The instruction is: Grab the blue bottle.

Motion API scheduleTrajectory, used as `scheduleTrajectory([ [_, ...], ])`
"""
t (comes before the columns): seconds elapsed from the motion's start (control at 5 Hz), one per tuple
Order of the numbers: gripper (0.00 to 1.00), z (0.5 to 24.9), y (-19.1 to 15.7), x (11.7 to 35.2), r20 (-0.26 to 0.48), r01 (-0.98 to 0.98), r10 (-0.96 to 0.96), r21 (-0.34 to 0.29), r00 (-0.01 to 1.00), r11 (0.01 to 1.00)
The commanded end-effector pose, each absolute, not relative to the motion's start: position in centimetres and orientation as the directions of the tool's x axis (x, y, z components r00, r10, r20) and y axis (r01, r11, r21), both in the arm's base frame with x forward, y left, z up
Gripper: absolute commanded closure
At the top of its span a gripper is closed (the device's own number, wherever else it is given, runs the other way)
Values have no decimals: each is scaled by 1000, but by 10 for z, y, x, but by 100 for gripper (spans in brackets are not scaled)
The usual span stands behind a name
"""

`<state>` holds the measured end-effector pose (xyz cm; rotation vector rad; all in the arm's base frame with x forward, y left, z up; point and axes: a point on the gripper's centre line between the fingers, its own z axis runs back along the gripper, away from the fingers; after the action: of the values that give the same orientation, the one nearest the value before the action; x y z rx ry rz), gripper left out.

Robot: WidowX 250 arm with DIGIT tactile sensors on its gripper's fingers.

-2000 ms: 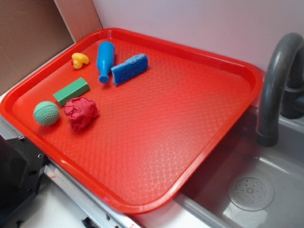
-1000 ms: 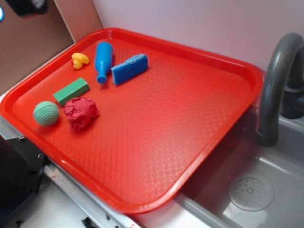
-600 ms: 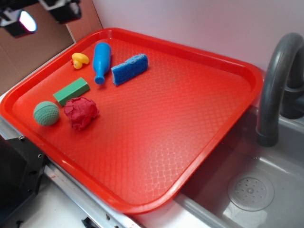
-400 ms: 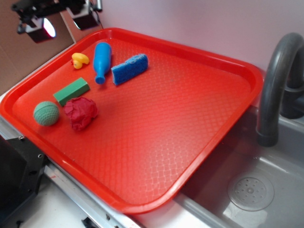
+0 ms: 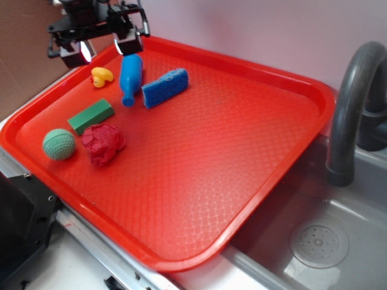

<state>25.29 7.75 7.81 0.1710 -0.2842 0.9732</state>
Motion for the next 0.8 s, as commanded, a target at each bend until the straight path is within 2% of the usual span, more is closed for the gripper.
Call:
scheduleTrajectory([
  [0.0, 0, 59, 100, 276, 364, -832, 776, -5, 516, 555],
  [0.4, 0, 38, 102, 285, 334, -823, 776, 2, 536, 568],
  [0.6, 81, 34, 101, 282, 320, -838, 797, -16, 513, 546],
])
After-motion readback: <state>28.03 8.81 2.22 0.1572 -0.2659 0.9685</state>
